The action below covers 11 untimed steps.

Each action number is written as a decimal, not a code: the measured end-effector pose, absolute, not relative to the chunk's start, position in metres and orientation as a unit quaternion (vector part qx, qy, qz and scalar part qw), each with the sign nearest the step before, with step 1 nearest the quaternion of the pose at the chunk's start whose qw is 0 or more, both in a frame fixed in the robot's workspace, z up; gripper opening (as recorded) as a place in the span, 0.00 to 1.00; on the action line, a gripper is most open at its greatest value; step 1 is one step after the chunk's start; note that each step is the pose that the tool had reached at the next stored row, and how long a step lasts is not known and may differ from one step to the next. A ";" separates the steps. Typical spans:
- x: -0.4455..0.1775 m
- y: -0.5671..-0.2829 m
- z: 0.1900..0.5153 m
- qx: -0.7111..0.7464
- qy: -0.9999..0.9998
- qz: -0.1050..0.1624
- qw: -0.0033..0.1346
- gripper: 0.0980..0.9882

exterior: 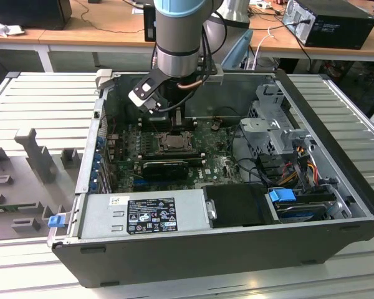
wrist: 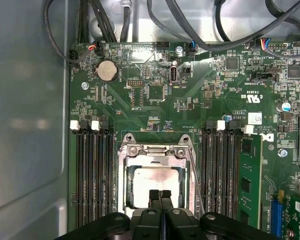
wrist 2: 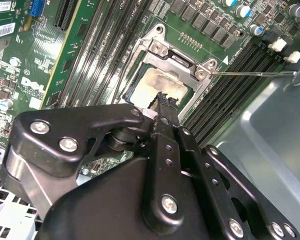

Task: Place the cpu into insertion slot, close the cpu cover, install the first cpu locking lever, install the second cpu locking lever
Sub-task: 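Install the first cpu locking lever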

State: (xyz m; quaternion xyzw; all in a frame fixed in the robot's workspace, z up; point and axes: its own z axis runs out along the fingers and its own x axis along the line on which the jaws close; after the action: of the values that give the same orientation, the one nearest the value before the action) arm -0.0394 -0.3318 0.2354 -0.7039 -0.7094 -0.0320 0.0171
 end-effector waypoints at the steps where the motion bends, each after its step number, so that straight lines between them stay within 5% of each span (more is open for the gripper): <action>1: -0.039 -0.332 0.235 -0.704 -0.709 -0.032 0.017 0.01; 11: -0.039 -0.332 0.241 -0.704 -0.709 -0.032 0.017 0.01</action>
State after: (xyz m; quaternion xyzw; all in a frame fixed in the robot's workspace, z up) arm -0.0394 -0.3319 0.2413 -0.7039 -0.7094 -0.0320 0.0170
